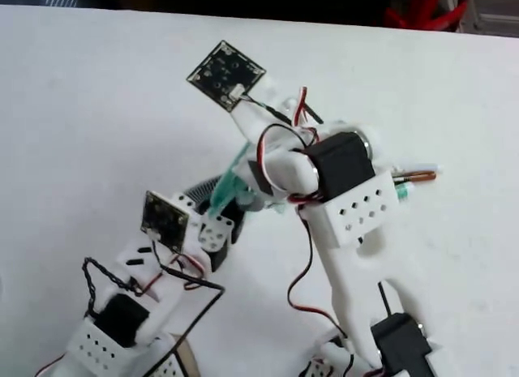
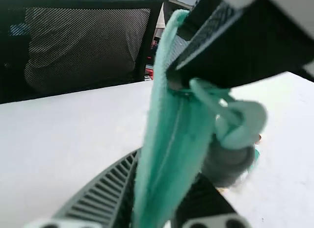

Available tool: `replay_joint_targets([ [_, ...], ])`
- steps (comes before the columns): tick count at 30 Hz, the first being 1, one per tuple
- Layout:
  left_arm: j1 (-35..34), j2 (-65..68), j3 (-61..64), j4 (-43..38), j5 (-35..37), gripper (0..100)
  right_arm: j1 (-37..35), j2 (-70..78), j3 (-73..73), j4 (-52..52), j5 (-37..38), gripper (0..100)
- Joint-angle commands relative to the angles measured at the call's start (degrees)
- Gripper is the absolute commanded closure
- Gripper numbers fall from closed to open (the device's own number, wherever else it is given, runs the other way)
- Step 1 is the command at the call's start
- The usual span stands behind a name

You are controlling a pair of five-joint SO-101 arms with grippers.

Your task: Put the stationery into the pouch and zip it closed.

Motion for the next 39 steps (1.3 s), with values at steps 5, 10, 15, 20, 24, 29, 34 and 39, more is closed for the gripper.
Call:
replay_joint_targets([
  [5, 2.4, -0.5, -0.6, 0.4, -4.6, 98, -0.1, -13.3, -4.3, 1.3, -0.4, 60.8],
  [10, 2.2, -0.5, -1.7, 1.7, -4.6, 98, 0.4, -18.2, -4.4, 1.3, -0.4, 60.8],
  [15, 2.2, -0.5, -2.4, 2.7, -4.6, 98, 0.4, -18.9, -4.7, 1.3, -0.4, 60.8],
  [20, 2.1, -0.5, -2.5, 2.8, -4.7, 98, 0.3, -18.9, -4.8, 1.1, -0.4, 68.3],
  [24, 2.1, -0.5, -4.5, 6.2, -4.5, 98, 5.9, -18.3, -6.6, 0.9, -0.6, 72.4],
  [29, 2.1, -0.5, -9.4, 12.9, -4.4, 98, 24.6, -17.7, -1.2, -8.0, -5.6, 72.4],
  [34, 2.4, -0.4, -10.2, 13.5, -4.4, 98, 29.1, -7.8, 9.1, -16.1, -0.4, 72.6],
  [39, 2.4, -0.2, -17.8, 16.3, -4.4, 98, 28.7, 7.2, 5.2, -18.4, 2.4, 72.6],
])
